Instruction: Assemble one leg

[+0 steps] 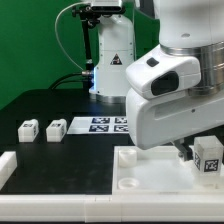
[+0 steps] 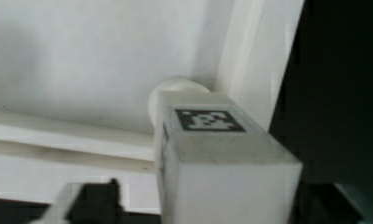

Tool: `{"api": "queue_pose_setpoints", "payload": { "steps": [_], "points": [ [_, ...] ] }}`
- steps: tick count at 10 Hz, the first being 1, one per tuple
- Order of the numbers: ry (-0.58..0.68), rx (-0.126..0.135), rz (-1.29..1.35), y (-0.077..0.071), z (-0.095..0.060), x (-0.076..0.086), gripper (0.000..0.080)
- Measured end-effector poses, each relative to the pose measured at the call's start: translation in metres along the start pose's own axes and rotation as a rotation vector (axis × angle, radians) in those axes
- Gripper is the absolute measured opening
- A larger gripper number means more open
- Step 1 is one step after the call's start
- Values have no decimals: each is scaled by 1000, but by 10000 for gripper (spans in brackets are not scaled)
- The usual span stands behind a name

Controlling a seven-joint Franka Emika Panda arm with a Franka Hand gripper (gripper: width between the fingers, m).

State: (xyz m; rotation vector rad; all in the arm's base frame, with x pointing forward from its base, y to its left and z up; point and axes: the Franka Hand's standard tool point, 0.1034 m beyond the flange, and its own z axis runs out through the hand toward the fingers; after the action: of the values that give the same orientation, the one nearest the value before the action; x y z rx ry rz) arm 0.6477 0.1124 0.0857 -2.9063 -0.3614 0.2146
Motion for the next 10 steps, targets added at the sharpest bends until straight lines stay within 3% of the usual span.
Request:
{"api": "queue_pose_setpoints", "payload": {
  "steps": [1, 2, 5, 7, 9, 10],
  "points": [
    [1, 0, 45, 0, 0, 0, 390],
    [1, 0, 177, 0, 0, 0, 295],
    [96, -32, 544, -1, 1, -1, 295],
    [178, -28, 910, 0, 0, -2, 295],
    [223, 34, 1225, 4, 0, -3, 298],
    [225, 46, 1357, 4, 0, -3, 298]
  ]
}}
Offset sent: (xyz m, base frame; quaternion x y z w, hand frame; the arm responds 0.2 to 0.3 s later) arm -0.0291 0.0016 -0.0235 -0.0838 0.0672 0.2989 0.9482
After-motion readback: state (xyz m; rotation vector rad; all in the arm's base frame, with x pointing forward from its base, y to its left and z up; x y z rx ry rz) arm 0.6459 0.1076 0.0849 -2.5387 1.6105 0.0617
